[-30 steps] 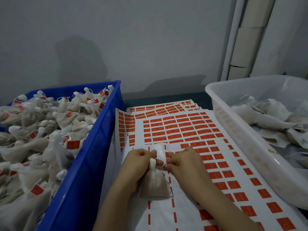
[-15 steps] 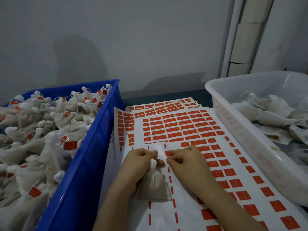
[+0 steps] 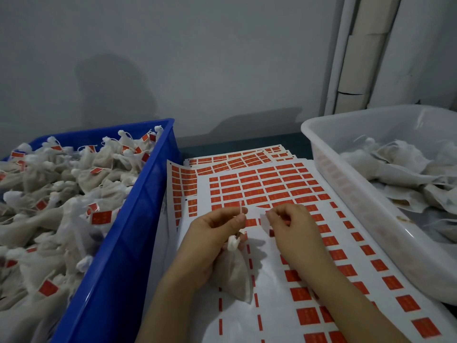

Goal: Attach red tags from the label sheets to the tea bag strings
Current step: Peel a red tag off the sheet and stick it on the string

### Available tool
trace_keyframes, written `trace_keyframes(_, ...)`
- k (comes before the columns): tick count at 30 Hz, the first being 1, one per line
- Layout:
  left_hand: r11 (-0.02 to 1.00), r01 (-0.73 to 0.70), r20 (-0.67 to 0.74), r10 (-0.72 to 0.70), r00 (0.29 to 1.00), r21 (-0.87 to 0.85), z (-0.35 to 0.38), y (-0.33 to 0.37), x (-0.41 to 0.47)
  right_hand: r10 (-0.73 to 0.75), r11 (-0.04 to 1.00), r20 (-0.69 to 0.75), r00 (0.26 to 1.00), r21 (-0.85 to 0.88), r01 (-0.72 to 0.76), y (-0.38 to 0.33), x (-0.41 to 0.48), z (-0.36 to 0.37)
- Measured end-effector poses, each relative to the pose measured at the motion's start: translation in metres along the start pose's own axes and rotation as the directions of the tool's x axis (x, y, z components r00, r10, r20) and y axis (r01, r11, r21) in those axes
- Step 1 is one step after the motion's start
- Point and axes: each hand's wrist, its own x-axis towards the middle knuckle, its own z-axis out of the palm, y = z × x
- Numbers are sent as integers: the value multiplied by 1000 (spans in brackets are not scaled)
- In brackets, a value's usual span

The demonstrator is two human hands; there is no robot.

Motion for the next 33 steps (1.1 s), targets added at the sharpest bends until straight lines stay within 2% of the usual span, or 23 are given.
trace_keyframes(6,996,9,18,-7,1000,-83,5,2,-2,46,971,-63,997,238,-29,-10,1,-10)
trace_keyframes(11,986,21,23,-17,1000,-167,5,1,0,-18,902,-40,999,429,34,-20,-3,-14)
trace_keyframes(14,971,16,11,-13,1000,-239,6,2,1,-51,880,-18,999,472,54,-19,-3,-12)
trace_keyframes(19,967,-6,0,6,1000,-256,7,2,1,-77,860,-48,996,503,91,-14,-3,-12)
trace_keyframes(25,961,-7,7,9,1000,-277,10,4,0,-144,819,12,989,563,113,-16,-7,-12)
trace_keyframes(29,960,-18,32,29,999,-279,9,3,-1,-235,837,70,969,522,165,-22,-11,-13)
trace_keyframes(33,968,-48,38,59,998,-246,9,2,-2,-239,859,85,967,482,170,-24,-13,-11)
